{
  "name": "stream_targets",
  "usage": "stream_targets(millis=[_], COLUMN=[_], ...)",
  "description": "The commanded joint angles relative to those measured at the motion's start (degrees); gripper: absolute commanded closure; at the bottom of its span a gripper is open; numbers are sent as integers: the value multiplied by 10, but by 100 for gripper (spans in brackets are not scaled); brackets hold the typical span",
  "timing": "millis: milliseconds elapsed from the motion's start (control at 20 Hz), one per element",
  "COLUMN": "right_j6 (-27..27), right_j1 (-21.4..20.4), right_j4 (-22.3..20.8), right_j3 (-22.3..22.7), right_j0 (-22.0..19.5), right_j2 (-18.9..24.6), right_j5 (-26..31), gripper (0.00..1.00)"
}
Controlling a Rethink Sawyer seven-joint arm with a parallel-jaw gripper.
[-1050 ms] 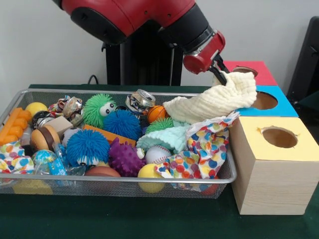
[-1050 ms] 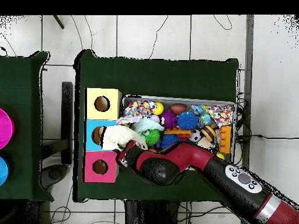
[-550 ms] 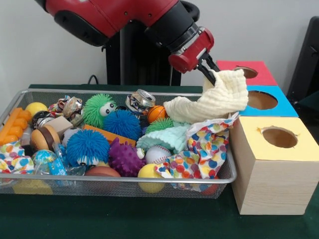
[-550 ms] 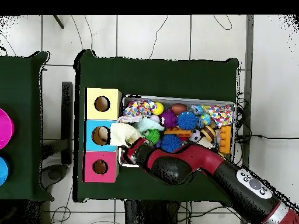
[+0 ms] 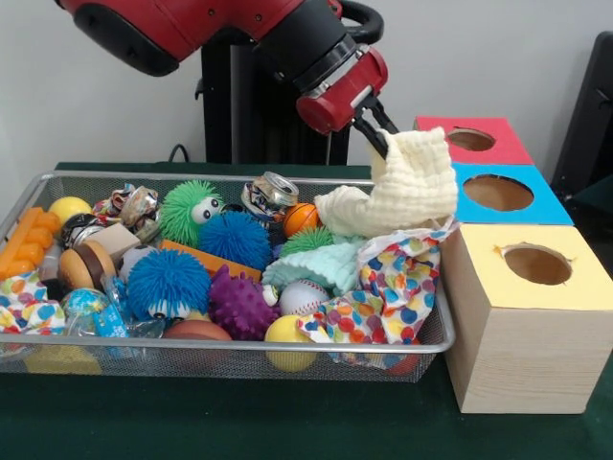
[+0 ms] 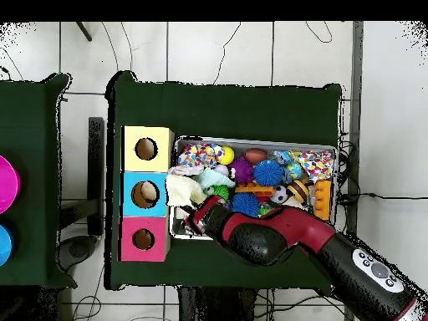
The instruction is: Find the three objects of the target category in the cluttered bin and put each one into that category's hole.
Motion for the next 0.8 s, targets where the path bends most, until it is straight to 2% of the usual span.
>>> stream_targets(millis=[50,200,300,500,700,800], right_j6=[-103,-107,-90,-26,17,59], right_j1=[-38,-59,-75,-111,-137,-149], right_j4=[-42,-61,-83,-149,-189,-213], right_j3=[-75,-86,-95,-110,-124,-136], right_j0=[5,16,33,88,132,166], right_j2=[-24,-42,-60,-115,-158,-191], right_j5=[90,104,98,62,46,29], gripper=[100,100,100,100,100,100])
